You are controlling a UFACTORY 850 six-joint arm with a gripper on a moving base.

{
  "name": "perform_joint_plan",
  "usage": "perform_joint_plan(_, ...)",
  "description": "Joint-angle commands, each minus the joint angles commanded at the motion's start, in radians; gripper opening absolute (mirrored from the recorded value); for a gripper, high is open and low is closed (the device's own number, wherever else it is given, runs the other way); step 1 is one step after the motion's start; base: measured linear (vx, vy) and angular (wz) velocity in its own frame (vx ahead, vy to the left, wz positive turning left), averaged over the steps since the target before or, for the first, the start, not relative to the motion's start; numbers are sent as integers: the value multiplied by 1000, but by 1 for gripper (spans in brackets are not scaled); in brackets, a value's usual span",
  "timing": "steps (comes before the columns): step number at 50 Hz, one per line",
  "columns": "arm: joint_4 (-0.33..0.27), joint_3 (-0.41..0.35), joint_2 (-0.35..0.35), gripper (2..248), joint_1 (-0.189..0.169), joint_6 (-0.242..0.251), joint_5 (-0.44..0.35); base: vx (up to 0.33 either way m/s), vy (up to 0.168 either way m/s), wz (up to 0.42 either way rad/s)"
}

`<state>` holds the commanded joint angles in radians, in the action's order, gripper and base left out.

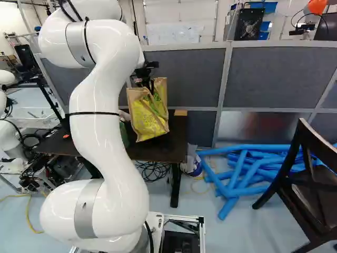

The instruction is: Pick up the bag on the ground and place it on the table

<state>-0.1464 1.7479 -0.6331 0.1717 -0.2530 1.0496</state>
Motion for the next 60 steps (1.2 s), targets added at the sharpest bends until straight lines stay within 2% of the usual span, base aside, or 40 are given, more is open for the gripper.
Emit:
perform_joint_plan(26,8,5,-33,21,0,0,0,0,0,0)
perform_joint_plan(27,8,5,-33,38,0,0,0,0,0,0)
perform_joint_plan(31,8,5,-33,38,0,0,0,0,0,0)
perform_joint_plan(32,8,5,-33,71,0,0,0,0,0,0)
perform_joint_plan(36,8,5,-33,71,0,0,0,0,0,0)
perform_joint_plan(37,8,5,-33,107,0,0,0,0,0,0)
perform_joint_plan(41,8,5,-33,107,0,0,0,0,0,0)
perform_joint_plan(42,8,5,-33,141,0,0,0,0,0,0)
perform_joint_plan(47,8,5,-33,141,0,0,0,0,0,0)
perform_joint_plan(48,8,5,-33,178,0,0,0,0,0,0)
perform_joint_plan(52,8,5,-33,178,0,0,0,0,0,0)
perform_joint_plan(53,8,5,-33,215,0,0,0,0,0,0)
perform_joint_plan(57,8,5,-33,215,0,0,0,0,0,0)
perform_joint_plan(58,8,5,-32,246,0,0,0,0,0,0)
perform_joint_plan(60,8,5,-30,246,0,0,0,0,0,0)
